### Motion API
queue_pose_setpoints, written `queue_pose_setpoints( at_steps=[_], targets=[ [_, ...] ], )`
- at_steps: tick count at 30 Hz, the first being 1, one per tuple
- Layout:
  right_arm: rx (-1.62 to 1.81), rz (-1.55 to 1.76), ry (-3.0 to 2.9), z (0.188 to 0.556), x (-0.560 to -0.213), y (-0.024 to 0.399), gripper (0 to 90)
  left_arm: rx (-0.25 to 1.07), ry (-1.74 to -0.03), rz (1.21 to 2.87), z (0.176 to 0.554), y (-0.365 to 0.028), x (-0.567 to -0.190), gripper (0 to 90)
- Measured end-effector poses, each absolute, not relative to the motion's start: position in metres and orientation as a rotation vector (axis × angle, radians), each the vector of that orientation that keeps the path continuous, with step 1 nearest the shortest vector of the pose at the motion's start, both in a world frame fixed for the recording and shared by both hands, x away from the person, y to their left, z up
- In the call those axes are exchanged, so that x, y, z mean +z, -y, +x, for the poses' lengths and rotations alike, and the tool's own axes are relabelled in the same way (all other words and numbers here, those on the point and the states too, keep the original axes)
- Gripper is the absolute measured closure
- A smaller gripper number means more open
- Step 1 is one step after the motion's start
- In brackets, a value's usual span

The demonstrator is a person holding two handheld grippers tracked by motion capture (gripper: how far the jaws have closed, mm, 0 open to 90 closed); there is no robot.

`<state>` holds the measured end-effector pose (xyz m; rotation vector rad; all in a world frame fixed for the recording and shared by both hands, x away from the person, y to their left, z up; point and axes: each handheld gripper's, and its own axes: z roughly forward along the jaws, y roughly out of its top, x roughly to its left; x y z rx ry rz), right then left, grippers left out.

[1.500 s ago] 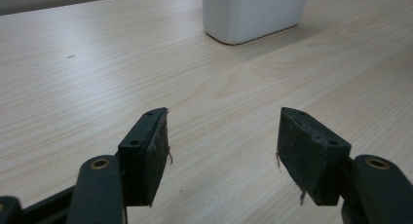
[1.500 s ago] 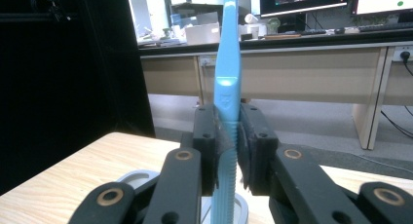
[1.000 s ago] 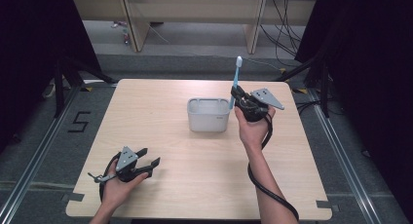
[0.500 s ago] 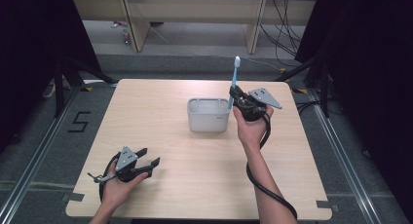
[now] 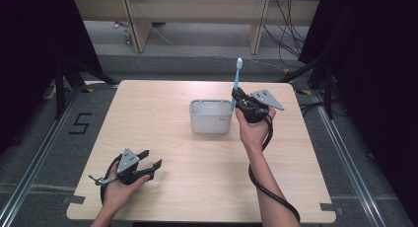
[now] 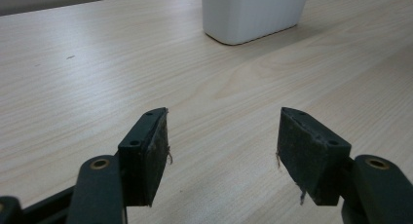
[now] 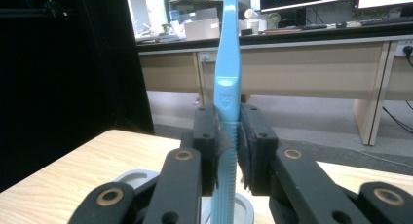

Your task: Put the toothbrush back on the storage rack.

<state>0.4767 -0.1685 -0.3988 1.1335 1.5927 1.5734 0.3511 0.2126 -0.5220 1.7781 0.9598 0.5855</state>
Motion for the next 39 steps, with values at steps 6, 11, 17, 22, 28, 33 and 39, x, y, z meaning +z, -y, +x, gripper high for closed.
queue_pose_setpoints(
  at_steps=[6,11,17,22,28,33,39],
  targets=[
    [1.566,1.130,-1.601,0.478,-0.401,0.167,79.1,0.583,-0.955,1.775,0.351,-0.213,-0.522,35.5],
    [1.557,1.142,-1.608,0.481,-0.403,0.165,79.1,0.586,-0.959,1.778,0.351,-0.213,-0.522,35.5],
    [1.538,1.144,-1.607,0.482,-0.404,0.163,79.1,0.585,-0.960,1.776,0.351,-0.213,-0.522,35.5],
    [1.540,1.146,-1.605,0.484,-0.407,0.162,79.1,0.584,-0.956,1.775,0.351,-0.213,-0.522,35.5],
    [1.555,1.142,-1.607,0.485,-0.410,0.162,79.1,0.586,-0.959,1.777,0.351,-0.213,-0.522,35.5],
    [1.551,1.170,-1.609,0.484,-0.411,0.161,79.1,0.585,-0.958,1.777,0.351,-0.213,-0.522,35.5],
    [1.539,1.157,-1.612,0.485,-0.414,0.161,79.1,0.583,-0.958,1.775,0.351,-0.213,-0.522,35.4]
  ],
)
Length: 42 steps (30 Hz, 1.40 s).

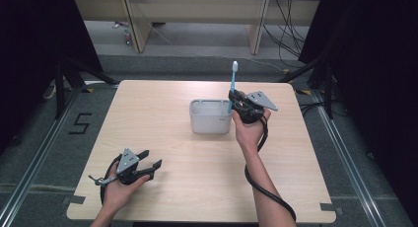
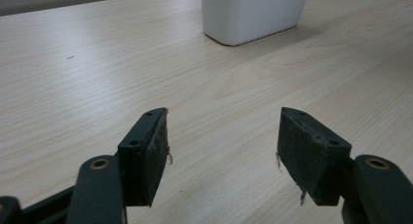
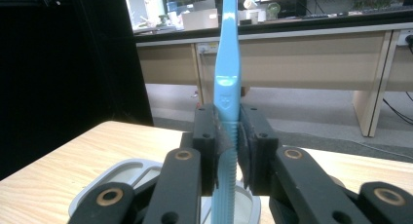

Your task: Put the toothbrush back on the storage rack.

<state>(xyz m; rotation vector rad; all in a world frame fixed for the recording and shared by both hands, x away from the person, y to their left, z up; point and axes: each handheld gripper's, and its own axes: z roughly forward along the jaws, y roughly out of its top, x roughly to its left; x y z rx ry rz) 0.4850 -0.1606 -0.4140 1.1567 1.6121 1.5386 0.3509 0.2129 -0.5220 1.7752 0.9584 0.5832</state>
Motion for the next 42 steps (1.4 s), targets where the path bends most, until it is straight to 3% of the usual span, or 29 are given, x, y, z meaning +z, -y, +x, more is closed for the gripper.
queue_pose_setpoints(
  at_steps=[42],
  targets=[
    [1.490,1.173,-1.686,0.481,-0.436,0.156,78.9,0.579,-0.955,1.773,0.352,-0.212,-0.523,35.4]
  ],
)
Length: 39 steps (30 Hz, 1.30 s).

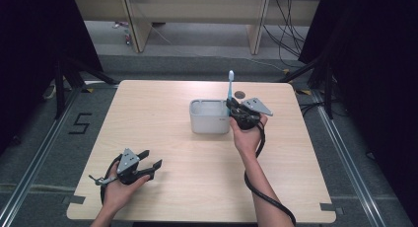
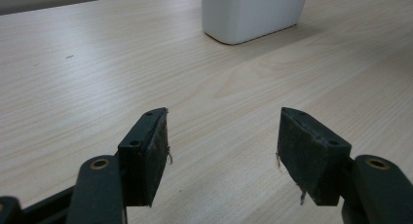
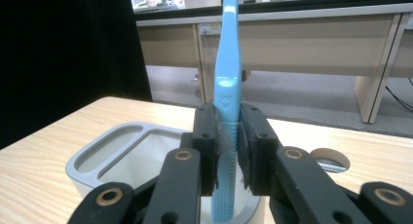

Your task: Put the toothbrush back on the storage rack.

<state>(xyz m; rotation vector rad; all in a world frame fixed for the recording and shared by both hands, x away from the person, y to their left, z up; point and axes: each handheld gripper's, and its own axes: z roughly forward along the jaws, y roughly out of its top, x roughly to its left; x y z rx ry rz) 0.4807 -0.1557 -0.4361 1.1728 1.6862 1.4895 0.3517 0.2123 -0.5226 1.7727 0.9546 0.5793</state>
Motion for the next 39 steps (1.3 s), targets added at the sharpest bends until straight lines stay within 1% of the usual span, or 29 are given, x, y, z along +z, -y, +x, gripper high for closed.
queue_pose_setpoints(
  at_steps=[39],
  targets=[
    [1.367,1.152,-1.774,0.475,-0.452,0.156,78.7,0.580,-0.957,1.778,0.352,-0.212,-0.522,35.3]
  ],
)
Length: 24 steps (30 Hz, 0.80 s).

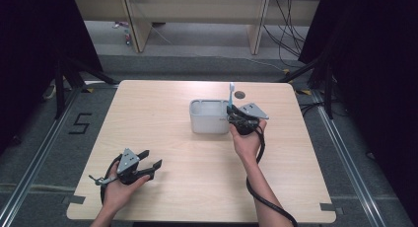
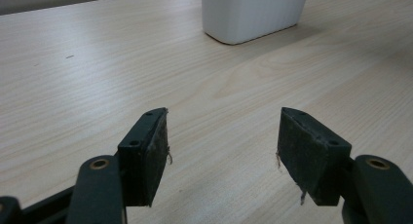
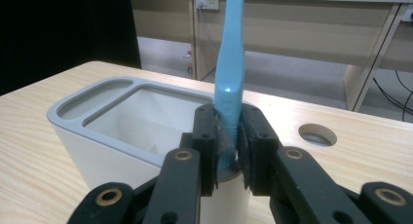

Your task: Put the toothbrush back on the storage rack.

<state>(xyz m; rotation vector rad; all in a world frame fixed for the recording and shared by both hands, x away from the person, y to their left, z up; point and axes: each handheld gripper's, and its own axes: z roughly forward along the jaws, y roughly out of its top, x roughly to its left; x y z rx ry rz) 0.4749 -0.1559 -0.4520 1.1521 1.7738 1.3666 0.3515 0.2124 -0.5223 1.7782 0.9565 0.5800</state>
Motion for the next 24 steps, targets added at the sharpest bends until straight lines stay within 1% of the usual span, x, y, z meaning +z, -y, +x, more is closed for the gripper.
queue_pose_setpoints(
  at_steps=[16,20,24],
  targets=[
    [1.326,1.124,-1.803,0.4728,-0.4541,0.1550,77.3,0.581,-0.954,1.773,0.3516,-0.2123,-0.5226,35.3],
    [1.314,1.110,-1.801,0.4720,-0.4535,0.1552,71.6,0.582,-0.955,1.774,0.3515,-0.2121,-0.5226,35.3],
    [1.320,1.131,-1.803,0.4694,-0.4535,0.1553,63.4,0.586,-0.960,1.779,0.3510,-0.2122,-0.5221,35.3]
  ],
)
